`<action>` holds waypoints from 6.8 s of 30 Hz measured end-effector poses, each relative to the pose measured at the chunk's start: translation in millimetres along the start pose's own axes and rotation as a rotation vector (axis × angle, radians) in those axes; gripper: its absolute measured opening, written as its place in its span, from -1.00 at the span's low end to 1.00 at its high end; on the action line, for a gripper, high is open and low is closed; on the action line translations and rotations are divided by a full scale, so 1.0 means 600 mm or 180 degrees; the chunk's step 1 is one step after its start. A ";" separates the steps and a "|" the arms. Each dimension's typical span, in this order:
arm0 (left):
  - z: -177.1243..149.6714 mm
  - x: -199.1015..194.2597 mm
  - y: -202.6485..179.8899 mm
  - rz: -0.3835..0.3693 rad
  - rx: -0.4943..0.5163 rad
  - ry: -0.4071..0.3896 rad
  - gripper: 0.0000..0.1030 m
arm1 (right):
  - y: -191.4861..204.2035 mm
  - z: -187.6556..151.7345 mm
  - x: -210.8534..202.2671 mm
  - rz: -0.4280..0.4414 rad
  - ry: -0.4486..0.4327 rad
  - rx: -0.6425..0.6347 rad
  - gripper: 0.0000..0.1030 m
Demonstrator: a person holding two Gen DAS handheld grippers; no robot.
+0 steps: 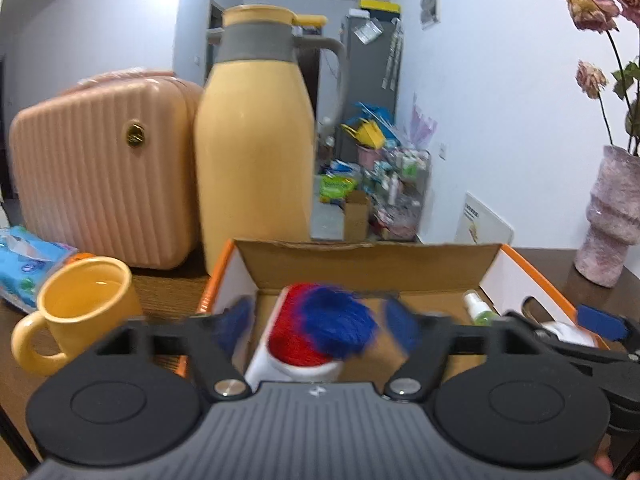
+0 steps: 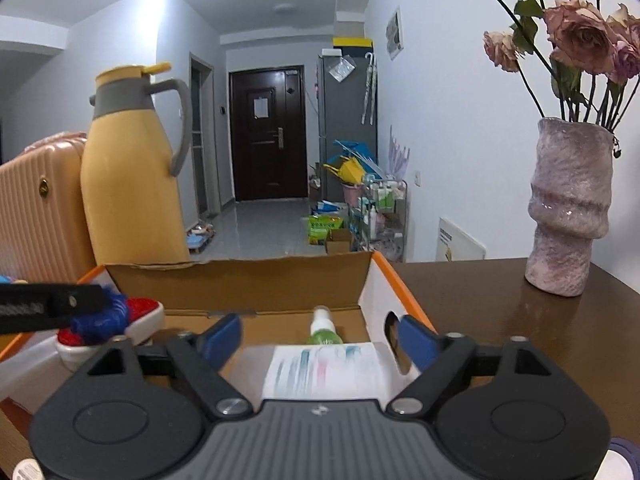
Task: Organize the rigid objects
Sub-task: 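Open both tools to drop the blue cap and white container into the box, then withdraw both tools from the box back over the table, then lower the right tool onto the white nasal spray bottle and close it, then lift the white nasal spray bottle with the right tool, then grasp the white screw cap with the left tool while the right tool holds the nasal spray, then carry the white cap and nasal spray bottle over the cardboard box with both tools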
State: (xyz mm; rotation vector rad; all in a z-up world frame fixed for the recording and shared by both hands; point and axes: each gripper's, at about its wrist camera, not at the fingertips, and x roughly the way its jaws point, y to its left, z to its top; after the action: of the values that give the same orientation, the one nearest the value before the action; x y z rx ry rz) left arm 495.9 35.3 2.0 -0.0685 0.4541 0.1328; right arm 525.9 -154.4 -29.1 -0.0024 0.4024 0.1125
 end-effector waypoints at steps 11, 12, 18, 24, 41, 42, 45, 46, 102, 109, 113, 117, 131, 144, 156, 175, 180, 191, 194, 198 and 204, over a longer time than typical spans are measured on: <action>0.004 -0.005 0.016 0.0139 -0.0125 -0.0065 1.00 | -0.004 0.002 -0.009 -0.0019 -0.0038 0.0033 1.00; 0.004 -0.006 0.017 0.0137 -0.0133 -0.0071 1.00 | -0.004 0.002 -0.010 -0.0025 -0.0046 0.0032 1.00; 0.005 -0.017 0.021 0.0147 -0.0181 -0.0118 1.00 | -0.002 0.005 -0.024 -0.0062 -0.0074 0.0018 1.00; -0.003 -0.044 0.023 0.0088 -0.0186 -0.0155 1.00 | -0.002 -0.003 -0.059 -0.0111 -0.0181 -0.0096 1.00; -0.055 -0.152 0.031 -0.0084 -0.0121 -0.0227 1.00 | -0.038 -0.058 -0.192 -0.0133 -0.0433 -0.0177 1.00; -0.059 -0.158 0.031 -0.0085 -0.0110 -0.0226 1.00 | -0.038 -0.062 -0.199 -0.0137 -0.0436 -0.0194 1.00; -0.071 -0.173 0.031 -0.0088 -0.0092 -0.0197 1.00 | -0.038 -0.076 -0.221 -0.0124 -0.0432 -0.0238 1.00; -0.075 -0.178 0.032 -0.0096 -0.0092 -0.0182 1.00 | -0.038 -0.081 -0.227 -0.0118 -0.0426 -0.0264 1.00; -0.182 -0.241 0.019 -0.0234 0.0097 0.0358 1.00 | -0.219 -0.138 -0.221 -0.0847 0.0712 0.0416 1.00; -0.182 -0.236 0.022 -0.0267 0.0070 0.0410 1.00 | -0.205 -0.141 -0.198 -0.0849 0.0837 0.0329 0.94; -0.182 -0.235 0.024 -0.0279 0.0047 0.0420 1.00 | -0.211 -0.143 -0.187 -0.0830 0.0932 0.0404 0.89; -0.181 -0.236 0.024 -0.0278 0.0052 0.0420 1.00 | -0.215 -0.145 -0.188 -0.0780 0.0898 0.0466 0.88; -0.184 -0.240 0.022 -0.0280 0.0059 0.0395 1.00 | -0.200 -0.132 -0.287 -0.0703 0.0141 0.0434 0.88; -0.198 -0.229 -0.052 -0.0506 0.0241 0.0570 1.00 | -0.199 -0.128 -0.324 -0.0599 -0.0106 0.0470 0.88; -0.212 -0.195 -0.165 -0.0554 0.0489 0.0751 1.00 | -0.219 -0.129 -0.331 -0.0548 -0.0153 0.0425 0.88; -0.212 -0.148 -0.235 -0.0537 0.0502 0.0901 0.95 | -0.259 -0.136 -0.301 -0.0603 0.0053 0.0432 0.89; -0.214 -0.148 -0.243 -0.0593 0.0606 0.0903 0.46 | -0.258 -0.136 -0.299 -0.0593 0.0071 0.0427 0.88; -0.207 -0.162 -0.236 -0.0732 0.0620 0.0763 -0.21 | -0.259 -0.139 -0.292 -0.0549 0.0093 0.0440 0.89; -0.204 -0.174 -0.232 -0.0754 0.0633 0.0660 -0.21 | -0.257 -0.140 -0.293 -0.0526 0.0063 0.0429 0.89; -0.200 -0.183 -0.223 -0.0758 0.0603 0.0620 -0.21 | -0.250 -0.142 -0.292 -0.0530 0.0033 0.0379 0.89; -0.191 -0.198 -0.196 -0.0758 0.0517 0.0530 -0.21 | -0.237 -0.143 -0.300 -0.0509 -0.0096 0.0351 0.89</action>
State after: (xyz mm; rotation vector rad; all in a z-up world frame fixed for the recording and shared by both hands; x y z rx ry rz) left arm 357.3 -105.0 -43.8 0.0264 0.6177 -0.1450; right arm 343.6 -317.5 -40.4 0.0757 0.3766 -0.0674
